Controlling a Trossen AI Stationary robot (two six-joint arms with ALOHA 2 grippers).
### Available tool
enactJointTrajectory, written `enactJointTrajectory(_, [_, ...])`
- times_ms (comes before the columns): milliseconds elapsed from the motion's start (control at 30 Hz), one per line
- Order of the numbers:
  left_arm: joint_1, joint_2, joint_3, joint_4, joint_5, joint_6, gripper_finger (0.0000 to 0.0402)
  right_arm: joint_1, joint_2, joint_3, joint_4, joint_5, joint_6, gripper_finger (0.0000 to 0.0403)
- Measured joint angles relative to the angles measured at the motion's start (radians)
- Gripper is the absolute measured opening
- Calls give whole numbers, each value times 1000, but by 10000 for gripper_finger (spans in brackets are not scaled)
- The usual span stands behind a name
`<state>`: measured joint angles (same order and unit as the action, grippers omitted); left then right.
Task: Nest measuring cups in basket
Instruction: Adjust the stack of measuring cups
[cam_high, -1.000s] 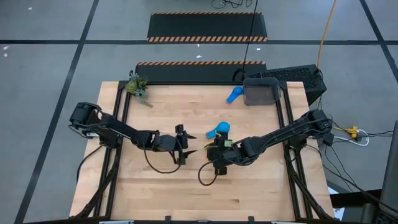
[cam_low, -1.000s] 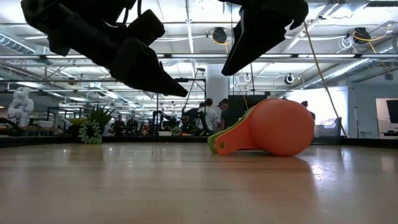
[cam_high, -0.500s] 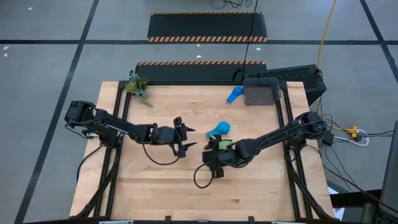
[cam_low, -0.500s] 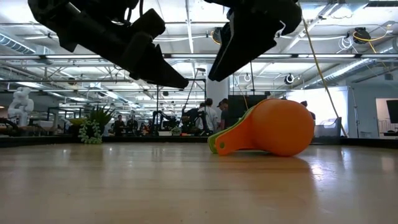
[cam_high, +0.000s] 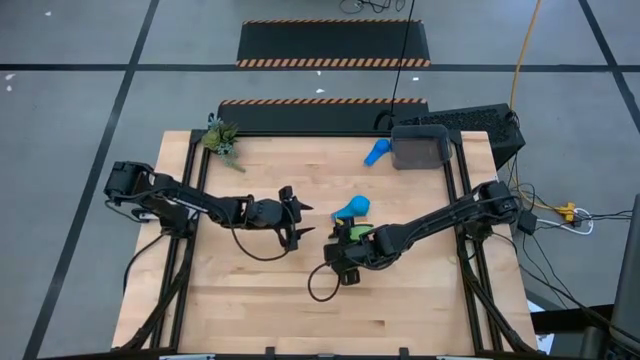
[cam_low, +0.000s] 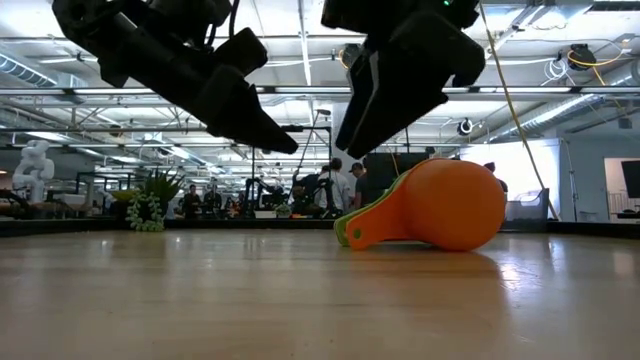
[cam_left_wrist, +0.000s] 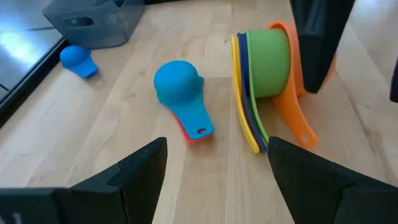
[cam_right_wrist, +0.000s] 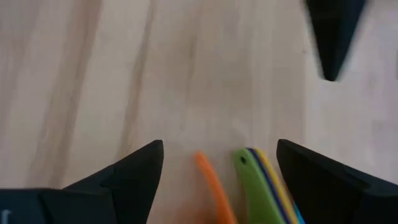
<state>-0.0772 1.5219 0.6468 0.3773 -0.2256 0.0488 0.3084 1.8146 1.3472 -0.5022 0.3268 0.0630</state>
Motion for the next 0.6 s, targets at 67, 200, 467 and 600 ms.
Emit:
enactJointTrajectory(67, [-1,0,0,-7,0,-4,278,-7,17,0,17,-32,-6,308])
enactJointTrajectory(200, [-1,0,0,-10,0,-6,278,-22,41,0,7,-40,-29,308])
enactJointTrajectory(467, [-2,0,0,-11,0,-6,278,-64,74,0,-4,-77,-50,309])
enactJointTrajectory(600, [-2,0,0,-11,0,-6,278,-90,111,0,-6,-126,-49,309])
